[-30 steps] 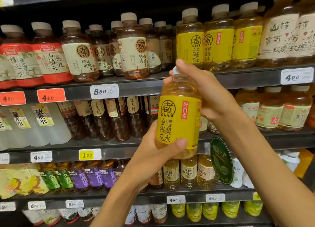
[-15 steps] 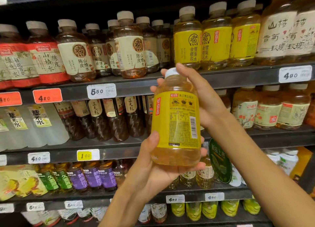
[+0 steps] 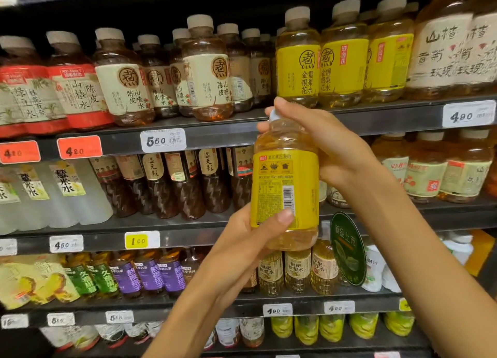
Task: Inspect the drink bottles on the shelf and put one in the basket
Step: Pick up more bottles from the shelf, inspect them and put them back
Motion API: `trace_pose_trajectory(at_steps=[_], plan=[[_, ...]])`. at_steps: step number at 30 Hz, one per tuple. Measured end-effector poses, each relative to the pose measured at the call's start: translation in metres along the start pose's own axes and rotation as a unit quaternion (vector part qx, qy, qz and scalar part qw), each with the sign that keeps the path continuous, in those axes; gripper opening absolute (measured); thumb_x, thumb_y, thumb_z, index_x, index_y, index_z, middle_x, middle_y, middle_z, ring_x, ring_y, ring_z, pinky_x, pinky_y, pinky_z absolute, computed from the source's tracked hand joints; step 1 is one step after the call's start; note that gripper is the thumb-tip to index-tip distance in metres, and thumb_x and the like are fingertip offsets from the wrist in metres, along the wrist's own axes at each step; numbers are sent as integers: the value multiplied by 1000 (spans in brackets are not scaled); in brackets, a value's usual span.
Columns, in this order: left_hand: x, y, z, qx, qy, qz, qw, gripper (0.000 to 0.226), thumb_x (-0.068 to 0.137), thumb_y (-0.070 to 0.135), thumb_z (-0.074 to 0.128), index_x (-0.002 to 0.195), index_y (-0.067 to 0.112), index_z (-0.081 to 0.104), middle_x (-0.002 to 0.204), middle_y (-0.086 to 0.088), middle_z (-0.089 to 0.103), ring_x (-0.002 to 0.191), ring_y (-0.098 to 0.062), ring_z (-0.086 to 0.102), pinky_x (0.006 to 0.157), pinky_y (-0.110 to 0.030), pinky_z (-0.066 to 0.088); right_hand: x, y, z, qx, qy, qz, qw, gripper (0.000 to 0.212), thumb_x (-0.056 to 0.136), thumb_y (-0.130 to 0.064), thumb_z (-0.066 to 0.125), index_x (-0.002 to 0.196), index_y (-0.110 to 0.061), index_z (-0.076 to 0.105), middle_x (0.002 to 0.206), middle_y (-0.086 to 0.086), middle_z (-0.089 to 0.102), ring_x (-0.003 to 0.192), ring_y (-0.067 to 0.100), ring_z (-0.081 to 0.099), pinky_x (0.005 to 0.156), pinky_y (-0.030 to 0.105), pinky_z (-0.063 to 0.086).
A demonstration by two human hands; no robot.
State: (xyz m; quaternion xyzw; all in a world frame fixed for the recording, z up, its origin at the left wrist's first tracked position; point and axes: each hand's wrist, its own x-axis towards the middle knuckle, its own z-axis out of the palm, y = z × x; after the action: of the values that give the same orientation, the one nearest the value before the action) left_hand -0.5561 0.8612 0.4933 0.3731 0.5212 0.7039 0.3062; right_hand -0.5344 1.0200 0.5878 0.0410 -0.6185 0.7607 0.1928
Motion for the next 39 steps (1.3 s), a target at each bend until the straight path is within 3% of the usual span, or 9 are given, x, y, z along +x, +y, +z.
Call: trace_pose_trajectory(at_steps=[4, 10, 15, 20, 23, 28, 31, 33, 39], plan=[[3, 1, -1, -127, -20, -12, 992, 62, 61, 43, 87, 116, 19, 70, 122, -14, 66, 109, -28, 65, 91, -37, 54, -3, 0, -6, 3, -24, 4, 1000, 22, 91, -28, 60, 104, -13, 68, 98, 8, 75, 85, 17, 71, 74, 31, 58], [0, 10, 11, -374, -101, -101, 916, 87, 58, 35, 89, 123, -13, 56, 112, -33, 62, 95, -41, 67, 78, -44, 59, 3, 17, -7, 109, -45, 83, 990, 28, 81, -35, 61, 98, -14, 64, 94, 9, 66, 93, 23, 61, 90, 38, 49], [-4, 15, 16, -514, -99, -103, 846, 87, 58, 28, 90, 124, -13, 52, 110, -34, 60, 90, -45, 67, 70, -47, 60, 6, 33, -5, 150, -21, 131, 980, 30, 84, -36, 58, 71, -16, 75, 73, 4, 71, 70, 17, 68, 70, 29, 56], [-7, 17, 23, -511, -94, -118, 846, 78, 68, 39, 82, 117, -17, 58, 116, -35, 61, 103, -47, 64, 81, -49, 57, 5, 33, 3, 144, 16, 116, 983, 58, 101, -27, 41, 52, -15, 68, 48, -2, 63, 44, 8, 63, 43, 15, 47], [-8, 19, 24, -528, -83, -122, 836, 79, 68, 40, 80, 117, -17, 58, 116, -35, 61, 103, -47, 64, 82, -50, 57, 1, 30, 4, 155, -9, 131, 979, 57, 99, -36, 44, 50, -16, 67, 49, -2, 62, 45, 10, 62, 47, 17, 49], [-3, 10, 25, -473, -66, -104, 872, 80, 67, 50, 76, 115, -12, 62, 108, -30, 64, 87, -36, 69, 71, -38, 59, 2, 22, 2, 125, 3, 156, 980, 29, 89, -40, 56, 78, -13, 58, 71, 4, 57, 65, 17, 56, 72, 30, 48], [-1, 3, 21, -406, -106, -76, 905, 80, 76, 53, 71, 123, -11, 57, 115, -29, 63, 102, -36, 66, 87, -38, 56, 0, 15, 2, 112, -6, 122, 986, 29, 85, -37, 58, 98, -12, 51, 87, 11, 50, 84, 24, 48, 83, 36, 41], [2, 1, 15, -350, -96, -45, 931, 74, 81, 48, 69, 132, -3, 52, 127, -28, 58, 117, -41, 57, 102, -44, 47, -3, 9, 1, 104, -16, 63, 992, 33, 81, -33, 60, 105, -12, 53, 94, 14, 50, 89, 27, 47, 82, 37, 43], [3, 0, 1, -116, -30, 52, 991, 74, 75, 49, 75, 135, 13, 50, 135, -13, 57, 127, -31, 53, 104, -39, 44, -13, -10, -1, -26, 29, -101, 994, 35, 78, -24, 61, 108, -6, 60, 97, 17, 72, 81, 22, 68, 71, 35, 57]])
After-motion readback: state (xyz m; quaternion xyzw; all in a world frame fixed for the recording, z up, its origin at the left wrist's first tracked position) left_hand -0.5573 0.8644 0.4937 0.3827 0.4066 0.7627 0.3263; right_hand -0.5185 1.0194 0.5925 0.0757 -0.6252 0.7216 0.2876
